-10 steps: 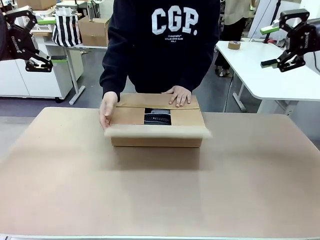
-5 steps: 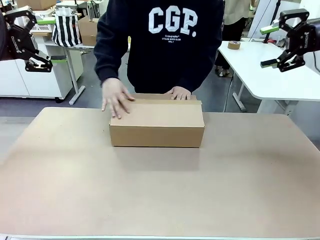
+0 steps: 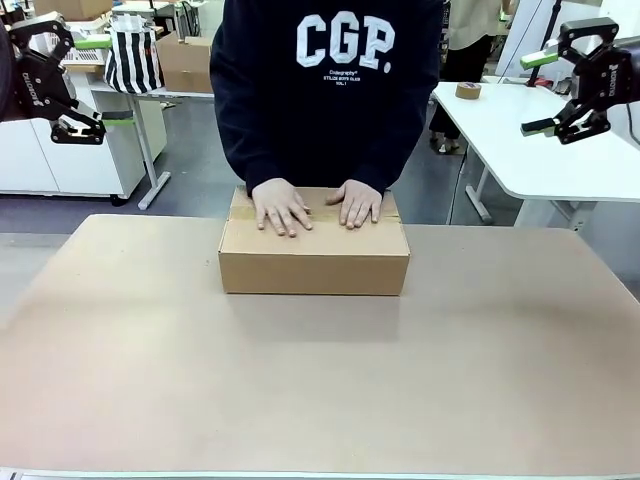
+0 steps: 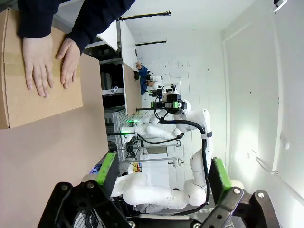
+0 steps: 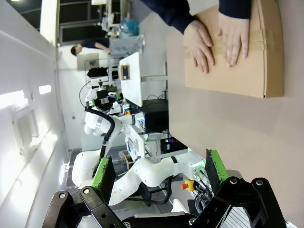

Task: Pack the gift set into the box.
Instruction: Press and hold the closed box until the human finishes sealing it.

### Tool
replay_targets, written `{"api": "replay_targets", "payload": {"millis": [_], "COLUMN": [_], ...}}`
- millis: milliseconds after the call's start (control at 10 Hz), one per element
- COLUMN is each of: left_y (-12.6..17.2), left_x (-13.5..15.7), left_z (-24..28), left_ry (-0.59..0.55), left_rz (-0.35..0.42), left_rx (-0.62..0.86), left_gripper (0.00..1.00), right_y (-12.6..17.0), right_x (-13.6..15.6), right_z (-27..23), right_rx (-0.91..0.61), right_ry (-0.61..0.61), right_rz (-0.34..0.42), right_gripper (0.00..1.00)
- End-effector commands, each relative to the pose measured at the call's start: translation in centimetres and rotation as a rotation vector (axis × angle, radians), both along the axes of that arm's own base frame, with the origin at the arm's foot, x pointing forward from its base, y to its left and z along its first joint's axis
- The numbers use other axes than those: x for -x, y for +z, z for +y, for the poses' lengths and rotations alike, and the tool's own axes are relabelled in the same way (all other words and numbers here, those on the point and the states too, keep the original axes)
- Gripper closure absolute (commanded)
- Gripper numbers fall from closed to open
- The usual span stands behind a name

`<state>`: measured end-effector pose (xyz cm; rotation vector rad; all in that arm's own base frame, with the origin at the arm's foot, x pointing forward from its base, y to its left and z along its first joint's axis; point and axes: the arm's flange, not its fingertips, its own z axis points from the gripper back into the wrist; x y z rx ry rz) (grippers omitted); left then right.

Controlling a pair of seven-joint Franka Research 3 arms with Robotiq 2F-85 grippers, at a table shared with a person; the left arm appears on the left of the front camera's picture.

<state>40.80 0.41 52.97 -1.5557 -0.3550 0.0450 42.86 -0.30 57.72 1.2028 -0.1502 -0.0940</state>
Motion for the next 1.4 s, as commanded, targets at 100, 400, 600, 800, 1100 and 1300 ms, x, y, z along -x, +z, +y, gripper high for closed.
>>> {"api": "replay_targets", "payload": {"millis": [100,400,600,800,1100,1300], "left_y": [0.15,0.15,0.15,0.15,0.15,0.15], "left_x": [0.06,0.06,0.06,0.06,0.06,0.06], "left_z": [-0.06,-0.06,-0.06,-0.06,-0.06,-0.06], "left_ry": [-0.002,-0.002,-0.002,-0.002,-0.002,-0.002], "left_rz": [-0.003,-0.003,-0.003,-0.003,-0.003,-0.003], "left_rx": [0.026,0.026,0.026,0.026,0.026,0.026], "left_gripper": [0.00,0.00,0.00,0.00,0.00,0.00], "right_y": [0.61,0.61,0.61,0.61,0.61,0.61], "right_x": [-0.24,-0.24,-0.24,-0.24,-0.24,-0.24], "right_z": [0.05,0.05,0.05,0.05,0.05,0.05], "right_rx": [-0.010,-0.010,-0.010,-0.010,-0.010,-0.010], "right_ry": [-0.002,-0.002,-0.002,-0.002,-0.002,-0.002], "right_rz": [0.018,0.018,0.018,0.018,0.018,0.018], "right_gripper": [0.00,0.00,0.00,0.00,0.00,0.00]}}
